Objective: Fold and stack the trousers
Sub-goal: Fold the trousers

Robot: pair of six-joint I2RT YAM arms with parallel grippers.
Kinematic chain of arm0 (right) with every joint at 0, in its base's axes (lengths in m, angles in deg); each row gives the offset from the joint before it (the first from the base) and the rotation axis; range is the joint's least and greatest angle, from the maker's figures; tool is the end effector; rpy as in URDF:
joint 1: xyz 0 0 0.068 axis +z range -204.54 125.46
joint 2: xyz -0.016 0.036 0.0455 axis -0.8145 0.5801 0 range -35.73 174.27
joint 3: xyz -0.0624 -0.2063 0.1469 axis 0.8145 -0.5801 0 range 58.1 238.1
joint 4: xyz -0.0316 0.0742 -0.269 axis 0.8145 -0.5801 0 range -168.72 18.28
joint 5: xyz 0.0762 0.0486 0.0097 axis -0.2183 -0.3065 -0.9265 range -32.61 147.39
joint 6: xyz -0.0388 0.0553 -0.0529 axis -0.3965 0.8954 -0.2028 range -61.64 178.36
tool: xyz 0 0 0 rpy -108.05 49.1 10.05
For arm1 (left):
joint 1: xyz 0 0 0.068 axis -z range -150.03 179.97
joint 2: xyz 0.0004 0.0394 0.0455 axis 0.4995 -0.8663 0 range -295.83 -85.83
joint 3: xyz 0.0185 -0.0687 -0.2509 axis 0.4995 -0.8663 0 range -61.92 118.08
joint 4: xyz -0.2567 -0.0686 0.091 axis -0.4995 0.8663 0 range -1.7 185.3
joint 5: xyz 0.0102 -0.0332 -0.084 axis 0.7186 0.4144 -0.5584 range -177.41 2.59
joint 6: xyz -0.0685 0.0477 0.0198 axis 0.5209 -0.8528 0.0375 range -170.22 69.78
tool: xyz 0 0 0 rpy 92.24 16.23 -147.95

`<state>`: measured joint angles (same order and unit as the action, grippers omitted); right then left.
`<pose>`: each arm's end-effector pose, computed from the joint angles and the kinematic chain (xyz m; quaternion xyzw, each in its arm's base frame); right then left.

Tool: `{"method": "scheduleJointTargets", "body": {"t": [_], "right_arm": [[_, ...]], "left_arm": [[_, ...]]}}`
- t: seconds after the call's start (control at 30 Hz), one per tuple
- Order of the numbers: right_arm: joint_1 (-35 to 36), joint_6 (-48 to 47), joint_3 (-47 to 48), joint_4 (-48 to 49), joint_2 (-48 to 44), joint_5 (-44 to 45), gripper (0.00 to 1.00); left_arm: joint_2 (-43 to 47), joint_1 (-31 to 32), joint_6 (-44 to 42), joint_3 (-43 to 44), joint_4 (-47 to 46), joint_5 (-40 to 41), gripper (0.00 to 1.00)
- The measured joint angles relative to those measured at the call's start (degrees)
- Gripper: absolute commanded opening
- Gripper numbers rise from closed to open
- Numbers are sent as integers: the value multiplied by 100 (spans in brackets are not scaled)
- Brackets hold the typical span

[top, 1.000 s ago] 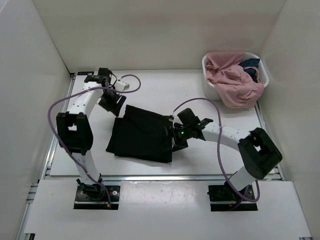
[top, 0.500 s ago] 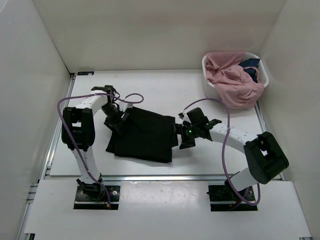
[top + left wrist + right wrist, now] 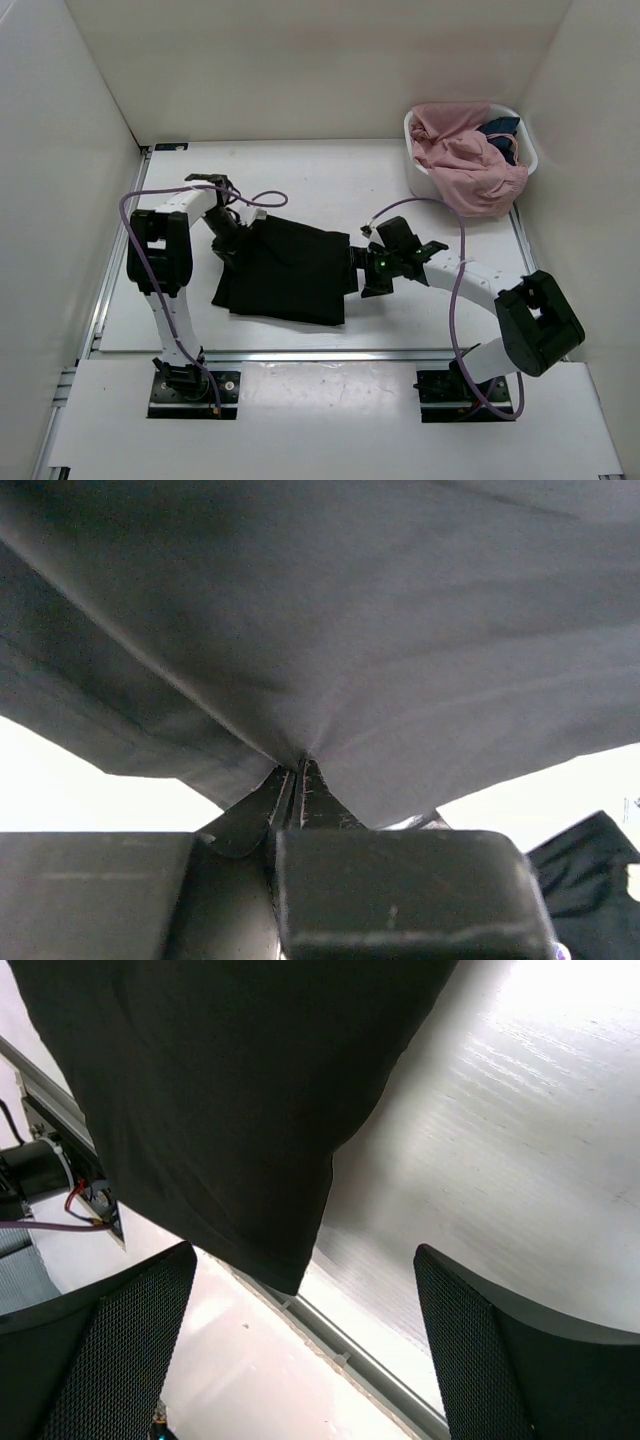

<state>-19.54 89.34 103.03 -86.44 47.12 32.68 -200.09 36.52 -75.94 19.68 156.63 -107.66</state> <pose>0.2454 0.2104 0.1338 -0.1010 0.9224 0.3404 0.1521 0.3464 -0.0660 0.1077 -0.2562 -0.9460 0.1882 0.0638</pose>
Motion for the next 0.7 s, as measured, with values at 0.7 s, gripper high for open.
{"method": "scheduleJointTargets", "body": {"t": [0.7], "right_arm": [[0,59,-387,160,-195,83,94]], "left_arm": [[1355,-890,-328,-1578,-291,509,14]]}}
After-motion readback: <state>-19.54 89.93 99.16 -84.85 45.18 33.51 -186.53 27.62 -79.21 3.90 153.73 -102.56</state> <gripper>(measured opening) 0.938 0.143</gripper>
